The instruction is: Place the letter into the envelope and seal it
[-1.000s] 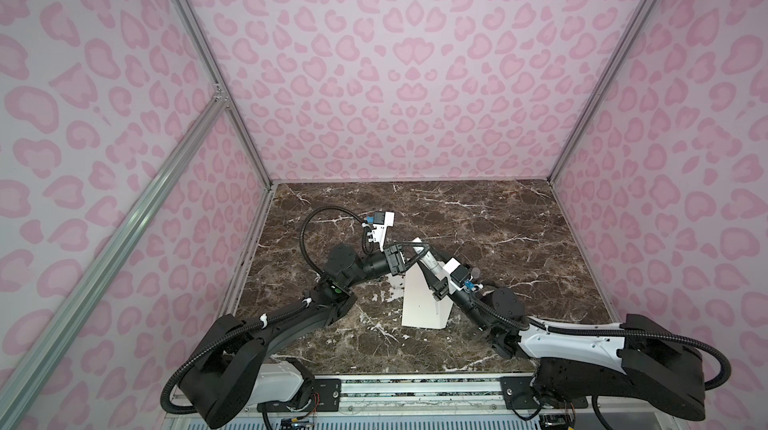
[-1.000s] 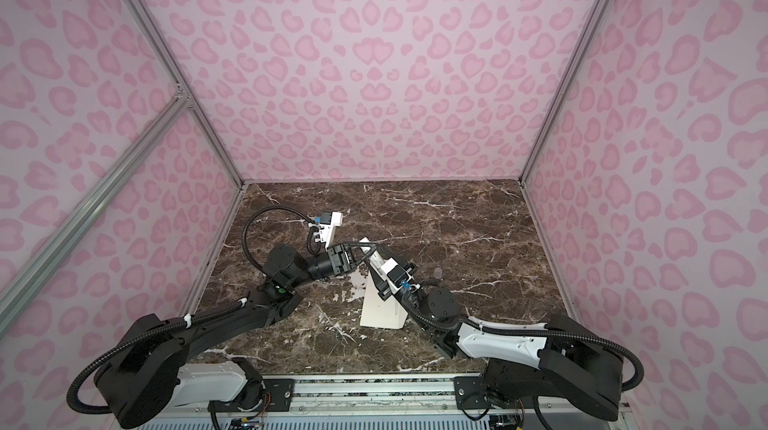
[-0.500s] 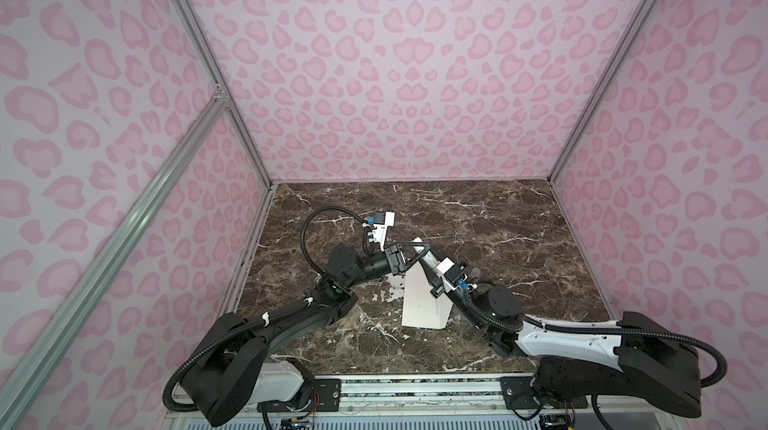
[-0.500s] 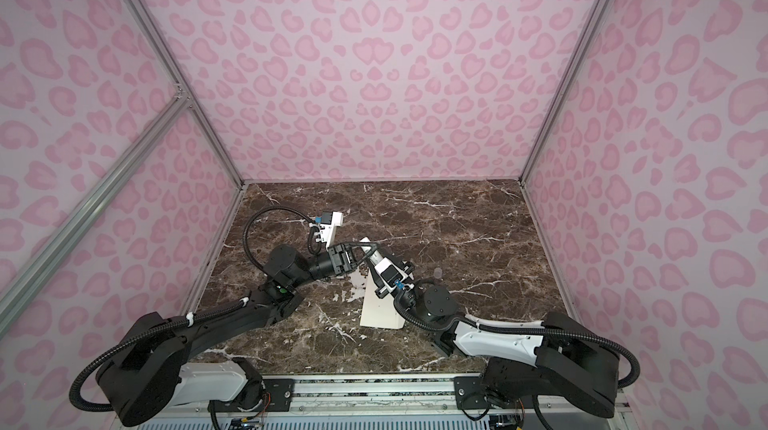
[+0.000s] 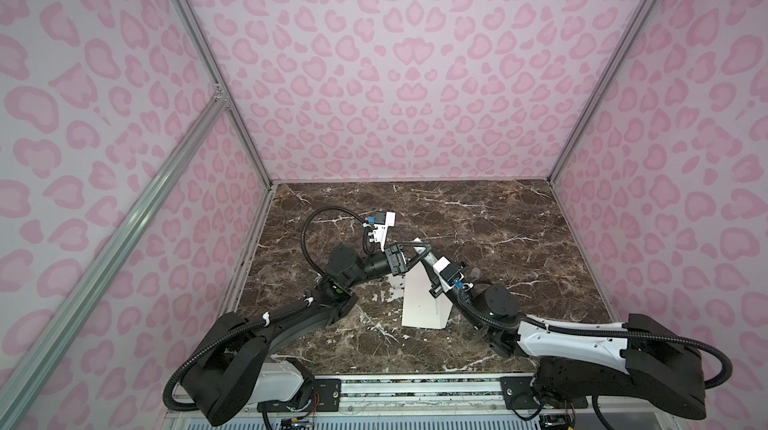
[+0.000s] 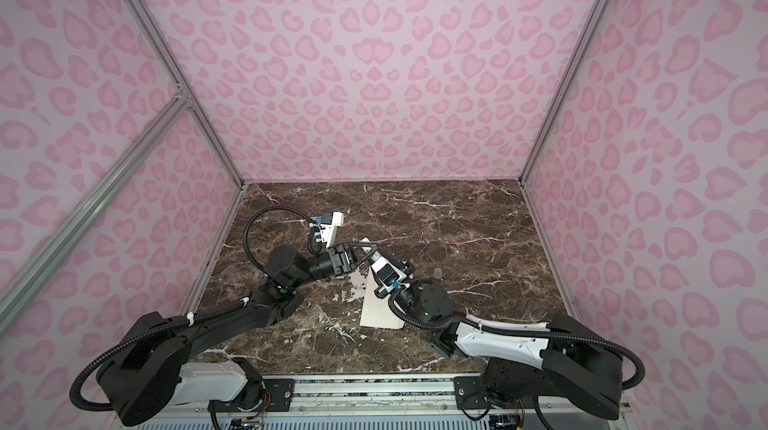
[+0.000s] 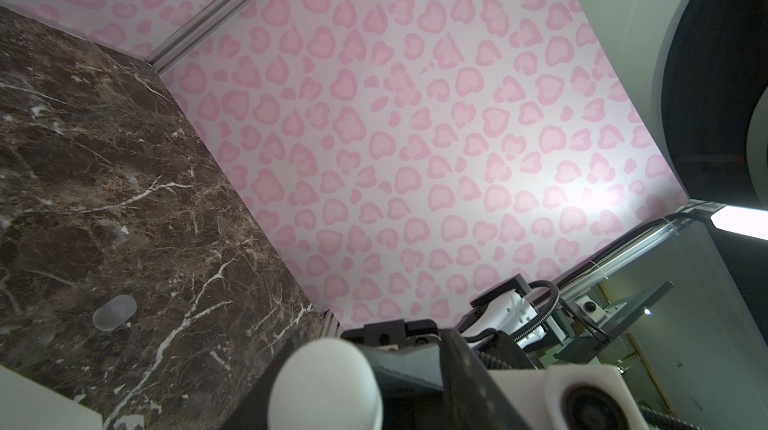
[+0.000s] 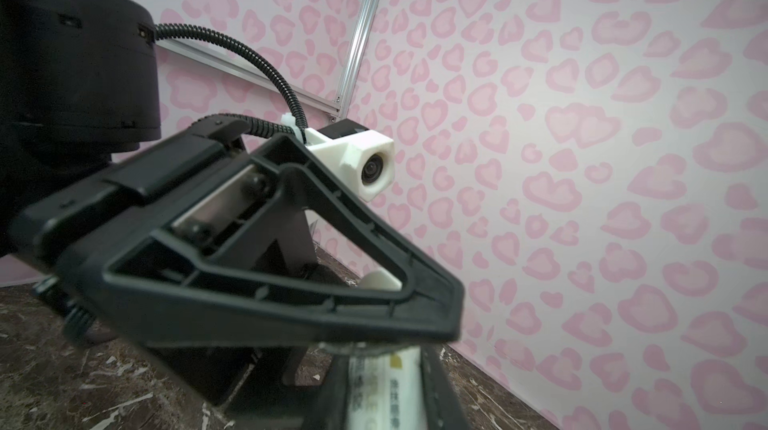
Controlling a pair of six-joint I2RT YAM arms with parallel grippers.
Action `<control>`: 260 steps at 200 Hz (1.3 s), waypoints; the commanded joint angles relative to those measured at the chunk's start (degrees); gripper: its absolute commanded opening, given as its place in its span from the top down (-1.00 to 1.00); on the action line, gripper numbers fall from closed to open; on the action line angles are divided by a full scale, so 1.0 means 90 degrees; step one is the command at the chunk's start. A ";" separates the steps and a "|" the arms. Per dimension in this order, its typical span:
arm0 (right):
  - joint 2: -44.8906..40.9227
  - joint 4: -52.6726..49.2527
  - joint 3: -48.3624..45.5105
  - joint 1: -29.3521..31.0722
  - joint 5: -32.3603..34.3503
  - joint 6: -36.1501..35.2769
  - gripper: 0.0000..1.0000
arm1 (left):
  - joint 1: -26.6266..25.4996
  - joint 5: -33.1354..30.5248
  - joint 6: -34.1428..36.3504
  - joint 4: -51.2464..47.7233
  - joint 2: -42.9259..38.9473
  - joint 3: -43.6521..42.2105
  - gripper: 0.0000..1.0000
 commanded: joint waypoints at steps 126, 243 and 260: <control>-0.3251 -0.5142 -0.0040 -0.0819 0.0923 0.2156 0.76 | 0.0134 -0.1948 0.3349 -0.5246 -0.1767 0.0729 -0.62; -0.1039 -0.9350 0.2588 -0.1387 -0.0281 0.4614 0.73 | 0.0138 -0.2942 0.4228 -0.6900 -0.0927 0.0447 -0.23; -0.0589 -0.9648 0.2921 -0.1382 -0.0467 0.4839 0.68 | 0.0142 -0.2720 0.4219 -0.6735 -0.0754 0.0345 -0.19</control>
